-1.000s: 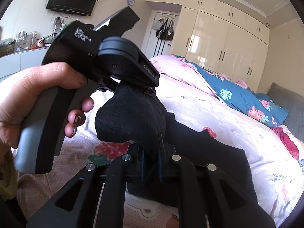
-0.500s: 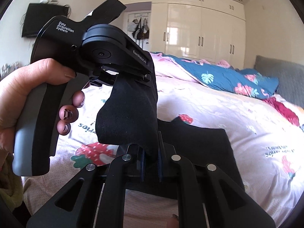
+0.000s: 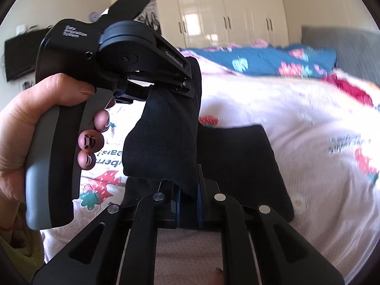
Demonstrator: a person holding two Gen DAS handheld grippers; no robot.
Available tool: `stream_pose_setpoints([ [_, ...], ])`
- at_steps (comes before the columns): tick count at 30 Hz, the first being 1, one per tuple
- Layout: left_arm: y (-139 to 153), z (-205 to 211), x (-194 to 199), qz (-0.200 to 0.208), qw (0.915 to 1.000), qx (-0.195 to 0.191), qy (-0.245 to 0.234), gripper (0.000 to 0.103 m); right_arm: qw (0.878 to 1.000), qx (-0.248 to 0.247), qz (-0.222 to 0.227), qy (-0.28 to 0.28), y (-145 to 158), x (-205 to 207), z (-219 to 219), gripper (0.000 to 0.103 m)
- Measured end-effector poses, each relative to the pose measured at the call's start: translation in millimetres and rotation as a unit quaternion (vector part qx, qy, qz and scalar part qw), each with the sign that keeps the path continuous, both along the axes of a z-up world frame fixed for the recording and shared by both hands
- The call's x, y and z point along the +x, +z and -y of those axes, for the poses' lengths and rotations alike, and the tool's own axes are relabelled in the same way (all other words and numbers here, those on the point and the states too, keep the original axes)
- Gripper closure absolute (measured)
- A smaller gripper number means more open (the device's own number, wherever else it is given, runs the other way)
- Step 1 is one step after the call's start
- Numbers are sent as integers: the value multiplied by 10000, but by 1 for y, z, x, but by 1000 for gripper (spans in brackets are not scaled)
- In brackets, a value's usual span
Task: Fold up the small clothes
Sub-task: 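Lift the gripped end and fold it over onto the other half with both grippers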
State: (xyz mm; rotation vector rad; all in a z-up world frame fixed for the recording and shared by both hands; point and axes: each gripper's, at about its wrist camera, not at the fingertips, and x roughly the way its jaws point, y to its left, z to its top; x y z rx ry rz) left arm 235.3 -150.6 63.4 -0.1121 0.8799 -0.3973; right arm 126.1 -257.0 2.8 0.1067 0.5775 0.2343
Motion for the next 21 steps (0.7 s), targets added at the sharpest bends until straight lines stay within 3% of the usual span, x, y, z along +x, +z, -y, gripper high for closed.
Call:
stream_pose_setpoints([
  [11,-27,38,13,-398,9986,267,-229,86,9883,1107,-1018,-244,-23,19,43,93],
  [21,-43,61,16,-607,9972,172,-395,72,9736,1632,-1533,-438,-39,19,64,88],
])
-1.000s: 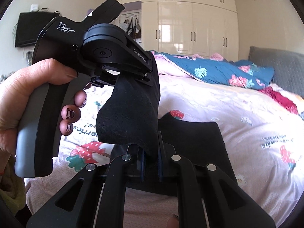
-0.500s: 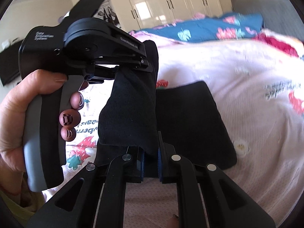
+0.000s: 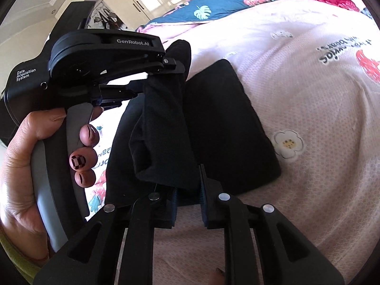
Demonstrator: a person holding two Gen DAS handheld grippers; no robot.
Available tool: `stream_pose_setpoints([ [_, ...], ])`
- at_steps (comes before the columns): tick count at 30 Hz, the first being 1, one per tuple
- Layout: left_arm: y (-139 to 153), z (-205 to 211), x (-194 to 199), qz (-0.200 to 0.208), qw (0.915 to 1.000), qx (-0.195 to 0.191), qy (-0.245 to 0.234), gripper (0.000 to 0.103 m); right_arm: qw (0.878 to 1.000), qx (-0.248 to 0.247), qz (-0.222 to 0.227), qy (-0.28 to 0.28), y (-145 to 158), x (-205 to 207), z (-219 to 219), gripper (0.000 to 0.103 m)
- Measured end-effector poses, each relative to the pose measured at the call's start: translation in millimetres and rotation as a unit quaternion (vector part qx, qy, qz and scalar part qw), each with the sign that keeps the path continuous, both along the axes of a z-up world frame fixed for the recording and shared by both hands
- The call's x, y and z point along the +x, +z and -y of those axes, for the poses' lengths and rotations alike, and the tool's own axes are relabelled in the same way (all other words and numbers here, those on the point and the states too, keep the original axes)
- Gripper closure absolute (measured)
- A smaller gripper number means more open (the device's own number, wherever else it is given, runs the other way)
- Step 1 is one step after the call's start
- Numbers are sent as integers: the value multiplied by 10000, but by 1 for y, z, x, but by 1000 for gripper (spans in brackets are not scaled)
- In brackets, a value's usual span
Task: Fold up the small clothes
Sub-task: 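Lift the gripped end and fold it over onto the other half with both grippers, then lay the folded end down and press the bundle flat with both grippers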
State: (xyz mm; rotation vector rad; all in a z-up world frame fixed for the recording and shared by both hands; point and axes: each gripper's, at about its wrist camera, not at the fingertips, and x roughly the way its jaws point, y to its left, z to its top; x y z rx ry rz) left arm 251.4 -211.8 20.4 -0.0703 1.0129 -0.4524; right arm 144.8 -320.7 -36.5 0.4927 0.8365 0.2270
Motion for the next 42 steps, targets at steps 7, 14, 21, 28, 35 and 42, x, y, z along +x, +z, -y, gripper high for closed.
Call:
stream_pose_setpoints([
  [7,7,1,-6,64,9987,-496,-108,43,9995,172,-219,-135,-7,-8,14,78],
  [14,23,-50,-22,534,9971,-390,364,39,9978,652,113,105,15,-11,35,32],
  [21,-11,-80,-44,618,9952,348,676,39,9965,735,-174,365,22,44,42,29],
  [28,-24,-90,-54,658,9945,371,730,36,9968,184,-496,607,16,86,28,41],
  [35,-25,-89,-53,662,9943,446,706,36,9967,-257,-139,760,18,100,9,89],
  [42,-16,-86,-57,686,9953,221,648,36,9963,-379,505,589,43,103,20,93],
])
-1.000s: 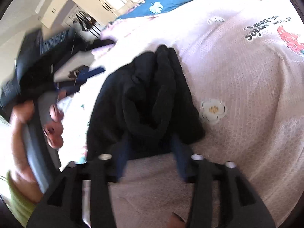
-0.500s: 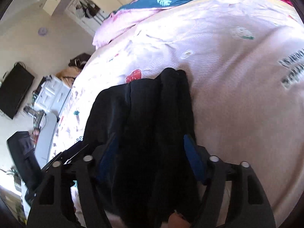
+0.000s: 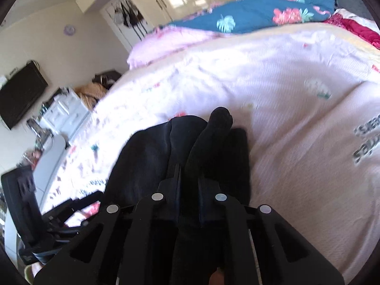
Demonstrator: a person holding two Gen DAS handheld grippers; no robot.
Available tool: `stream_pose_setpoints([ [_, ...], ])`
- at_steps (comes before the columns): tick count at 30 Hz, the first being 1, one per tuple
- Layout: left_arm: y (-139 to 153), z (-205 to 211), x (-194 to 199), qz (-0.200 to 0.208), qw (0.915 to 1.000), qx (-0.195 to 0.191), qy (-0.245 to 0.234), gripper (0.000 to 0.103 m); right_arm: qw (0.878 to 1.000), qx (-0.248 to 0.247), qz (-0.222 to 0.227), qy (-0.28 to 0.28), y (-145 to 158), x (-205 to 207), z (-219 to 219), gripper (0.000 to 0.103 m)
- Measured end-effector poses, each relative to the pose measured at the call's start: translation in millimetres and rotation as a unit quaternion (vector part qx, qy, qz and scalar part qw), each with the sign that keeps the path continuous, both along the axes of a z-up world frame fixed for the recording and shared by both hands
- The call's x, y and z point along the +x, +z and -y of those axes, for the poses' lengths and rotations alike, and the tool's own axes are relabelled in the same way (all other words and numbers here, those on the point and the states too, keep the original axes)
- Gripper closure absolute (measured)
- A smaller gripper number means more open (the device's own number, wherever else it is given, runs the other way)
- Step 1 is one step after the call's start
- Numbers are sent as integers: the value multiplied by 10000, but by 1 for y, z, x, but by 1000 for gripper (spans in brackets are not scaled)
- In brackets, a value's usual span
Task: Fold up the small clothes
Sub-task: 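Lay the folded end down and press the bundle flat with both grippers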
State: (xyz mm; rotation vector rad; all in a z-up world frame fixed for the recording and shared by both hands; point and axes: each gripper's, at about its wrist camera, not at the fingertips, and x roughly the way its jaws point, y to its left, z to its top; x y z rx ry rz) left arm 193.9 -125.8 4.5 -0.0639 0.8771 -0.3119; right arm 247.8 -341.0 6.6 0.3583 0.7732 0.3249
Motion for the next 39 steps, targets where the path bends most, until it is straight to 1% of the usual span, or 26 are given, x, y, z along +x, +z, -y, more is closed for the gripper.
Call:
stream_pose_setpoints([
  [1,2,2,0,-2,10000,-54,-38,35,9999,-79,90,-35,3,-1,3,93],
  [3,5,6,-2,-1,9999,-92,-116,35,9996,-216,102,-152,2,0,10,93],
  [7,-1,13,-2,-77,9999,-9,-115,35,9989,-156,-402,-209,-25,8,22,93],
  [9,-5,13,-2,-113,9999,1,-97,35,9979,-180,-575,-228,-36,9,24,92],
  [11,-8,12,-2,-130,9999,3,-68,35,9978,-154,-607,-221,-38,7,26,90],
  [13,-11,10,-3,-163,9999,-13,-28,30,9977,-179,-601,-252,-38,5,25,87],
  [16,-16,7,-3,-226,9997,-85,17,28,9973,-334,-595,-276,-40,1,25,81],
  [18,-18,6,-4,-236,9996,-117,50,27,9973,-305,-609,-282,-41,0,27,78],
  [19,-19,4,-4,-244,9996,-153,70,27,9972,-288,-615,-311,-41,-2,29,75],
  [20,-20,4,-4,-251,9995,-191,89,26,9971,-285,-617,-342,-41,-2,30,67],
  [22,-21,-1,-7,-273,9991,-288,128,24,9969,-162,-654,-393,-41,-5,38,63],
  [24,-21,-5,-9,-312,9985,-408,164,22,9969,-76,-658,-428,-39,-7,43,62],
  [26,-21,-9,-10,-348,9979,-520,187,21,9976,-155,-500,-454,-28,-15,47,62],
  [27,-21,-10,-11,-366,9976,-562,197,20,9982,-191,-348,-447,-21,-20,48,61],
  [29,-23,-13,-14,-410,9969,-630,218,19,9988,-178,-202,-405,-12,-27,47,56],
  [30,-23,-14,-15,-439,9965,-666,232,18,9992,-150,-184,-328,-10,-30,46,56],
  [32,-25,-16,-17,-509,9954,-777,242,16,9993,-84,-305,-195,-12,-33,42,50],
  [33,-26,-18,-19,-553,9946,-842,250,14,9989,-26,-458,-135,-17,-34,39,46],
  [34,-27,-19,-21,-591,9939,-898,256,13,9981,-2,-598,-153,-21,-34,38,34],
  [35,-28,-20,-22,-628,9932,-944,262,12,9971,53,-731,-206,-25,-34,37,27],
  [37,-31,-22,-25,-744,9909,-1093,234,11,9946,300,-960,-254,-33,-35,40,26],
  [39,-34,-22,-25,-829,9889,-1213,202,11,9933,469,-1022,-270,-36,-37,43,26],
])
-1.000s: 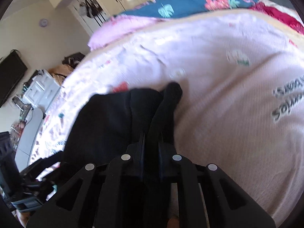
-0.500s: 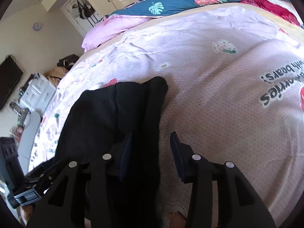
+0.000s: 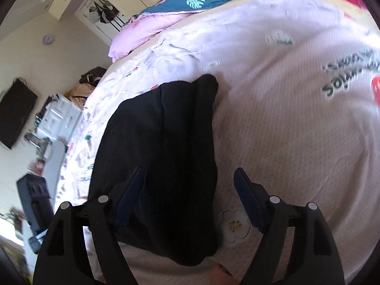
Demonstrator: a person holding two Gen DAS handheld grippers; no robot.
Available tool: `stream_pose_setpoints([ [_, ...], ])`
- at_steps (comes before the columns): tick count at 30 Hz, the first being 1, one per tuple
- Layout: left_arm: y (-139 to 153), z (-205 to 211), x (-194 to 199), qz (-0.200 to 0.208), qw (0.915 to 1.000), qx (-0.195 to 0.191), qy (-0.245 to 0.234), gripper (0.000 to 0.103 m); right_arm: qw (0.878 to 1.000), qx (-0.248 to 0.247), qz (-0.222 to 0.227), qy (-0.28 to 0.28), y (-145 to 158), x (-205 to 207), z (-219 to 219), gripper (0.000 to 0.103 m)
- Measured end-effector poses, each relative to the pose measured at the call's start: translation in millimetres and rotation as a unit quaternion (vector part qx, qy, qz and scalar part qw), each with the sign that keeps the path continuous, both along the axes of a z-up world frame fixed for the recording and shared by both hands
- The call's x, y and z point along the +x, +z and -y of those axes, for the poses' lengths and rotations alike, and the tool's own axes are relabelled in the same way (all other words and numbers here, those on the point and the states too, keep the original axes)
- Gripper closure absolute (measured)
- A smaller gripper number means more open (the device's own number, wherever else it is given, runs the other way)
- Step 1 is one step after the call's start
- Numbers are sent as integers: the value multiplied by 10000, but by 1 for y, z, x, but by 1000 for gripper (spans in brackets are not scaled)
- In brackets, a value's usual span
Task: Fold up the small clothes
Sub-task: 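Lay the folded end down and press the bundle flat with both grippers, then open both grippers and pull them back from the shirt bundle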
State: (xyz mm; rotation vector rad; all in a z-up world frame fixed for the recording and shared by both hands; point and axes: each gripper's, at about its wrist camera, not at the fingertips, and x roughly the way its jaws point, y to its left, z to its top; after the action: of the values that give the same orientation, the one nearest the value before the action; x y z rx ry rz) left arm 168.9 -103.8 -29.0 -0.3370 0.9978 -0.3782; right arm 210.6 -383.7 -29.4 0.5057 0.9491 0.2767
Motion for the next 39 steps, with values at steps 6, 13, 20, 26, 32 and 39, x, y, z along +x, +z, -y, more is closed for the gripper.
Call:
stream_pose_setpoints([
  [6,-15,-3,2,-266,9982,-528,-127,35,9999,98,-48,-68,-6,-9,4,38],
  [13,-10,-8,3,-352,9966,-709,-220,48,9964,48,658,532,22,-30,-24,88],
  [20,-7,2,-3,-222,9987,-285,-368,47,9988,-292,311,226,3,-28,-12,88],
  [26,-4,5,-3,-174,9992,-102,-341,46,9977,-582,337,68,3,-31,-14,61],
  [32,0,5,-4,-155,9994,-34,-308,46,9954,-765,536,-215,7,-42,-7,32],
  [39,3,0,-9,-128,9995,-18,-288,45,9929,-863,743,-356,10,-52,-5,17],
])
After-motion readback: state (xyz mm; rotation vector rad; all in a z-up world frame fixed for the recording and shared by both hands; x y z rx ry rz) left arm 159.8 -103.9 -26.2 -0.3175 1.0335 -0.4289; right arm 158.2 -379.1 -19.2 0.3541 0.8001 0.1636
